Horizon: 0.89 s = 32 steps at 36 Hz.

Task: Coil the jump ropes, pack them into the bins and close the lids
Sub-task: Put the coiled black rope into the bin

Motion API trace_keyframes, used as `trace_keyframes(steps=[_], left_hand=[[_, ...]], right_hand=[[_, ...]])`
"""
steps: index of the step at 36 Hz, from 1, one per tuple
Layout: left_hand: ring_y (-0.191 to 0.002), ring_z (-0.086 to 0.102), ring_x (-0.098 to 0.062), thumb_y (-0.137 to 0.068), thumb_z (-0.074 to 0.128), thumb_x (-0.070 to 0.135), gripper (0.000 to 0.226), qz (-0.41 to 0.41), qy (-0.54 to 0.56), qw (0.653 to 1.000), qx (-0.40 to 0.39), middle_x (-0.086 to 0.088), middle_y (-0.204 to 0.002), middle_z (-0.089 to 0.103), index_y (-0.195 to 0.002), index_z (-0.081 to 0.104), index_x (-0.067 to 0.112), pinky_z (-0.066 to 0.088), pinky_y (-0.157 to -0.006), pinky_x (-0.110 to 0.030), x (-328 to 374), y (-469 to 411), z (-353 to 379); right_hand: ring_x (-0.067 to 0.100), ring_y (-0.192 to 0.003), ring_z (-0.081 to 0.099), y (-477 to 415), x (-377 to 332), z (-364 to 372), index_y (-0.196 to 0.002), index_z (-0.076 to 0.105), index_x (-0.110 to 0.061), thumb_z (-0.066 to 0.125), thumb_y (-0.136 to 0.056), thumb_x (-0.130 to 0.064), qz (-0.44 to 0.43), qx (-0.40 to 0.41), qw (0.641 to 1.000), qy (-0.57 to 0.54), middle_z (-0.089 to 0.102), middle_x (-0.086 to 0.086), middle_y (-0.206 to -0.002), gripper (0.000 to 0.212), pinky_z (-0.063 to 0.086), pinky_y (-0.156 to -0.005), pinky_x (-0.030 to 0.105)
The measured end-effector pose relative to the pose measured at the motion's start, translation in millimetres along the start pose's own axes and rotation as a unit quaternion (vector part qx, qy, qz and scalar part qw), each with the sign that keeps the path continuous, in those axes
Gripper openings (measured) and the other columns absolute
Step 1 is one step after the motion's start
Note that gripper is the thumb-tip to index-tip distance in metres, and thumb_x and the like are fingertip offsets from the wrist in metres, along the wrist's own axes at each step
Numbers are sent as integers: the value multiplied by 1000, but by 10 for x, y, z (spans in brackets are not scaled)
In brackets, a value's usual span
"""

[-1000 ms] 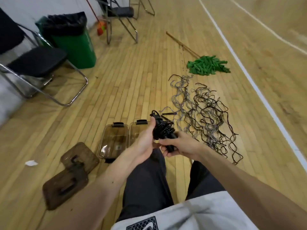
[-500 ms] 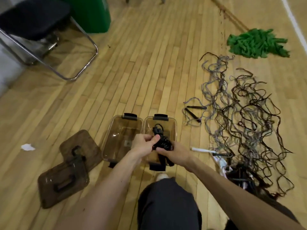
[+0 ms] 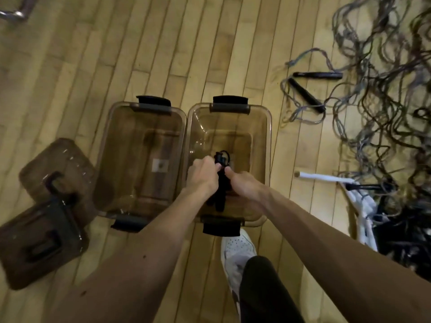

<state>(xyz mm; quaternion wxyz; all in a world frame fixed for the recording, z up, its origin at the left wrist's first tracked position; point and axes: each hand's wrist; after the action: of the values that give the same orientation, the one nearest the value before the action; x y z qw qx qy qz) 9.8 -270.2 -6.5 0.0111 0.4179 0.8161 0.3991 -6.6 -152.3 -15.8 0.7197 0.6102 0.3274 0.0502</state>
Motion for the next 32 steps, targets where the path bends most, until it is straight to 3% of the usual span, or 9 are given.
trace_keyframes(steps=[1,5,12,15,18,22,25,29,32], left_hand=[[-109,60,-33,-107,44,27,31,-4,-15,1000,0,-17,-116,62,-121,59,4,41,-77,-36,-18,-34,48],[-112,58,-35,-107,44,22,27,-24,-42,999,-6,-20,-120,59,-120,58,3,39,-77,-36,-73,-155,165],[-106,58,-30,-105,47,21,26,-45,-19,998,-44,-15,-123,57,-124,59,7,42,-78,-35,-100,-197,208],[-103,59,-29,-104,48,23,27,-45,-6,997,-70,-16,-120,61,-121,61,7,48,-83,-37,-118,-139,167],[-94,59,-26,-105,42,20,26,-55,35,997,-34,-14,-112,60,-113,60,4,50,-81,-37,-88,-9,90],[-114,55,-28,-105,42,14,31,60,38,990,118,-13,-125,55,-131,56,8,47,-95,-36,192,274,37],[-107,57,-20,-105,43,14,26,159,97,961,206,-5,-117,56,-127,57,13,47,-88,-30,487,472,-2],[-92,56,-8,-102,51,14,19,275,142,937,161,2,-109,57,-120,57,15,45,-80,-18,1024,724,124],[-79,56,-3,-101,53,21,10,298,128,944,62,8,-94,59,-110,59,22,46,-67,-18,1376,813,400]], right_hand=[[11,-87,62,-53,5,10,-128,56,-6,33,-110,-37,6,1,1000,-5,66,1,-95,43,52,-74,20],[27,-128,56,-262,14,114,-143,50,-4,29,-110,-43,18,20,999,-26,61,14,-138,56,42,-113,44],[26,-136,48,-288,49,176,-143,50,-6,26,-109,-46,-5,1,1000,-6,54,12,-146,58,32,-119,40],[24,-126,54,-154,-8,190,-139,56,-7,28,-108,-50,-35,-16,998,50,60,10,-135,59,37,-109,32],[24,-110,62,40,-103,178,-122,64,-7,34,-107,-47,-69,-15,991,110,68,10,-117,52,45,-105,37],[26,-97,61,459,-246,-191,-108,64,-9,38,-108,-35,-135,-19,977,165,65,10,-101,37,48,-92,37],[26,-82,57,762,-349,-544,-102,64,-5,40,-108,-25,-142,-50,973,173,60,10,-85,32,50,-80,38],[25,-76,62,1130,-255,-1169,-113,62,9,40,-107,-15,-134,-37,976,169,64,16,-90,33,57,-69,32],[23,-73,64,1209,111,-1665,-113,61,7,43,-106,-11,-99,9,987,125,66,16,-92,26,57,-63,28]])
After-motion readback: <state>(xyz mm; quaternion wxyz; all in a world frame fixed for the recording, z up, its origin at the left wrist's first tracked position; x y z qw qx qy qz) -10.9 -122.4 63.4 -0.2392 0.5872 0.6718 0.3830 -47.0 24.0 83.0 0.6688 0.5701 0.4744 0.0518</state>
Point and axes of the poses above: each hand's wrist, its own y-axis away from the middle knuckle, its own z-axis out of the palm, x = y × z
